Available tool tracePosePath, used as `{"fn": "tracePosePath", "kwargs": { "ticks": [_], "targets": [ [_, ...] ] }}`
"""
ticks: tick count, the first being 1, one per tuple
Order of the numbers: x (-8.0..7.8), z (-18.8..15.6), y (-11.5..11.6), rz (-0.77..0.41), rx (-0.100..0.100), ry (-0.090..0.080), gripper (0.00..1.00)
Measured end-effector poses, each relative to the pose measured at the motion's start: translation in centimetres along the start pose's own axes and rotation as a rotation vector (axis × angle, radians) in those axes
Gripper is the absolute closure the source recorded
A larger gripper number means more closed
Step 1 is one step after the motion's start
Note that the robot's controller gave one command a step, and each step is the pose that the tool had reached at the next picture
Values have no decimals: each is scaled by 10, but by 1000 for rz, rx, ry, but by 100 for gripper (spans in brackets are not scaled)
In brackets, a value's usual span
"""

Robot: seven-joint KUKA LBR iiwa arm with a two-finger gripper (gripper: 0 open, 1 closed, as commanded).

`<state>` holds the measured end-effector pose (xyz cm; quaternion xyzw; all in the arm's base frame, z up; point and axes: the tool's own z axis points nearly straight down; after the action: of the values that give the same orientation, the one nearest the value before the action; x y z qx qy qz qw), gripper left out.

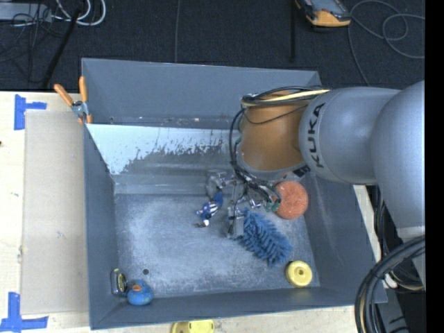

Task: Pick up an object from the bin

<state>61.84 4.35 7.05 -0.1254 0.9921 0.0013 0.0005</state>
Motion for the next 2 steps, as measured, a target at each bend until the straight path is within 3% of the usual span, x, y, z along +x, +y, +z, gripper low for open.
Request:
{"fn": "tracePosePath", "kwargs": {
  "ticks": [1, 2],
  "targets": [
    [2, -1, 23, -109, 0, -4, 100],
    [2, -1, 23, -108, 0, -4, 100]
  ]
}}
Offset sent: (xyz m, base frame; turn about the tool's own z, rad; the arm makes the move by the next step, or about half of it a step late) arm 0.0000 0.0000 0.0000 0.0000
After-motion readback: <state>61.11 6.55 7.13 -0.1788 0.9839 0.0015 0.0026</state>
